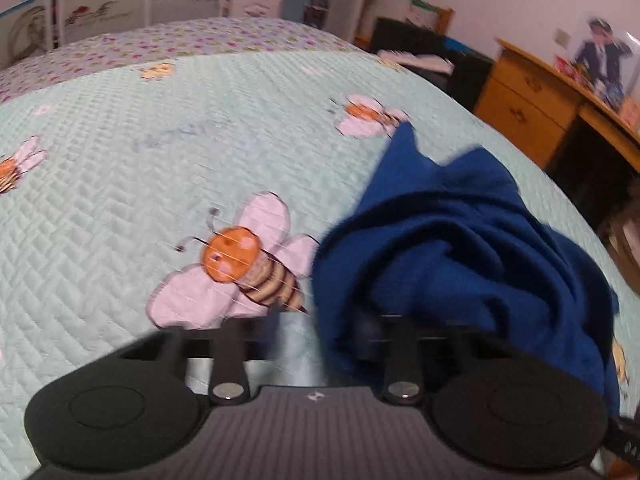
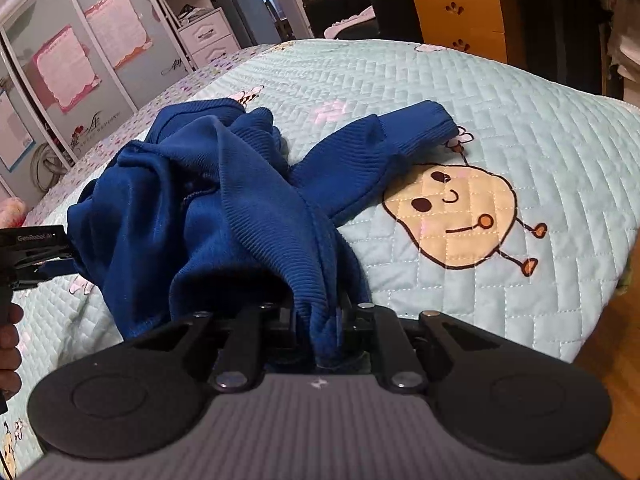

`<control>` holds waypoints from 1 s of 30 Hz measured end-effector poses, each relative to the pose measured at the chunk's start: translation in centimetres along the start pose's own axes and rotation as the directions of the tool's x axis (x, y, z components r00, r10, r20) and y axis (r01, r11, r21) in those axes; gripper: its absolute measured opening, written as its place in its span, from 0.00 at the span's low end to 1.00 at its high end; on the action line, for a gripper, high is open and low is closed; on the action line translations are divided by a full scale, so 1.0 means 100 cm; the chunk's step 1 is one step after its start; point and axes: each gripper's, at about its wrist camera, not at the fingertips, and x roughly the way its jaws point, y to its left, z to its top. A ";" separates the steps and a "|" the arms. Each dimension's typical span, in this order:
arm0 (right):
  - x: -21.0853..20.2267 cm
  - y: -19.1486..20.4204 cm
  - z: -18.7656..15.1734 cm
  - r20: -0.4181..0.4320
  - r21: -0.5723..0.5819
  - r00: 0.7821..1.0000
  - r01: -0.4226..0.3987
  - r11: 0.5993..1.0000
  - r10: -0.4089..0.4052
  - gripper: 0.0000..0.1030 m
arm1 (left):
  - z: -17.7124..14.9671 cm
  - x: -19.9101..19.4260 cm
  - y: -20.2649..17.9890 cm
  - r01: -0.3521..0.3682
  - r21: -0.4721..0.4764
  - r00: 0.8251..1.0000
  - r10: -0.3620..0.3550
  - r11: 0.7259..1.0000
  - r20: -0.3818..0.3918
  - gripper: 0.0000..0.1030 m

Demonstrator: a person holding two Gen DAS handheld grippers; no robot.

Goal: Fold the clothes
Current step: 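Lift the sweatshirt with both grippers and shake it out in the air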

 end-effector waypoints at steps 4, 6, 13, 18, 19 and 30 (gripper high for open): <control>0.001 0.006 0.001 -0.010 -0.023 1.000 0.018 1.000 -0.018 0.22 | -0.002 -0.008 -0.018 -0.065 0.079 0.998 0.064 0.995 0.011 0.02; 0.002 0.007 0.005 -0.025 -0.023 0.999 0.024 0.999 -0.025 0.22 | 0.000 -0.017 -0.023 -0.072 0.105 0.997 0.070 0.992 0.026 0.02; -0.015 0.014 0.038 0.025 0.046 0.999 -0.049 0.998 0.048 0.13 | 0.033 -0.065 -0.023 -0.048 0.044 0.996 0.045 0.998 0.074 0.02; -0.044 0.040 0.068 0.104 0.050 0.982 -0.167 0.985 0.161 0.12 | 0.052 -0.105 -0.021 -0.046 0.030 0.991 0.042 0.999 0.125 0.02; -0.049 0.046 0.074 0.115 0.048 0.976 -0.189 0.981 0.183 0.12 | 0.056 -0.113 -0.019 -0.049 0.025 0.990 0.046 0.998 0.136 0.02; -0.108 0.119 0.138 0.194 0.063 0.844 -0.519 0.853 0.499 0.11 | 0.081 -0.209 0.023 -0.117 -0.039 0.966 0.123 0.992 0.229 0.02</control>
